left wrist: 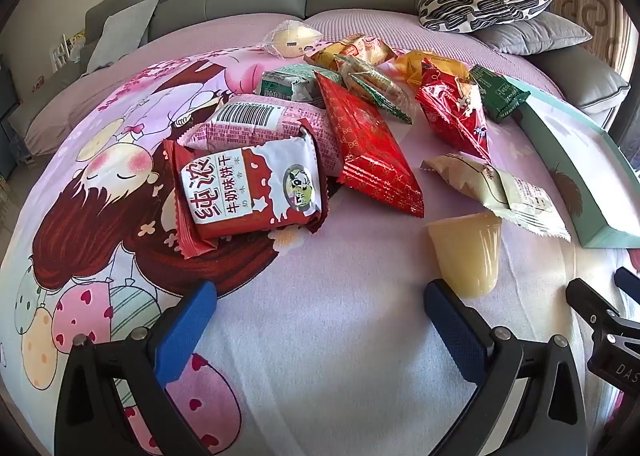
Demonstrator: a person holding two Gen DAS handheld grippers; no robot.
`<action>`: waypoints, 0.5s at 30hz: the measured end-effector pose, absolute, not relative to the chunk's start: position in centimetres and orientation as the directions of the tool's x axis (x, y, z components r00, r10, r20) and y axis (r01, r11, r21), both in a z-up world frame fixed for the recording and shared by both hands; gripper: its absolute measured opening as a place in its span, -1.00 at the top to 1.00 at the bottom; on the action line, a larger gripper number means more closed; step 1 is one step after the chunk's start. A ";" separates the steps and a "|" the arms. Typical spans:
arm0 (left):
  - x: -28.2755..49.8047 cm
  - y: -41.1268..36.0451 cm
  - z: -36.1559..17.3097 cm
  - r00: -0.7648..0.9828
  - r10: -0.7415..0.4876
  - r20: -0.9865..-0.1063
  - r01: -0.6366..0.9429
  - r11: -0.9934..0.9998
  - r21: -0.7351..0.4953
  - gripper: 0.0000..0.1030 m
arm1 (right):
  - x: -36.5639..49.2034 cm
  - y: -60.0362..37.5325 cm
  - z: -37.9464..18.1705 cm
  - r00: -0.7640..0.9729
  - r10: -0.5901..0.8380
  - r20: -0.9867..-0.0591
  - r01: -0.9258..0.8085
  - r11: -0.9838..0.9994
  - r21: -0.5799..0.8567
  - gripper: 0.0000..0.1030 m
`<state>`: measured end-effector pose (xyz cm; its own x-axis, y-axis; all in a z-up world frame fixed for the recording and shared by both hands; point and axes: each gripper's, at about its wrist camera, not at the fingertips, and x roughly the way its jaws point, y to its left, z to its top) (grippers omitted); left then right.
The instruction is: Organize snacks
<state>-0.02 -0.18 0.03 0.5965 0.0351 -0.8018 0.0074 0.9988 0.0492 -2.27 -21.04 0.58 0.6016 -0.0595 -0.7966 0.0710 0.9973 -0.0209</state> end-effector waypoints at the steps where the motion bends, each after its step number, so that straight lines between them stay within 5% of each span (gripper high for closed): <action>1: 0.0 0.0 0.0 0.597 0.007 -0.802 0.008 1.000 0.015 -1.00 | -2.3 -21.0 0.6 0.602 -0.059 -0.796 0.071 0.997 -0.020 -1.00; 15: 0.0 0.0 0.0 0.595 0.007 -0.804 0.008 1.000 0.015 -1.00 | -2.3 -21.0 0.6 0.602 -0.059 -0.796 0.071 0.997 -0.020 -1.00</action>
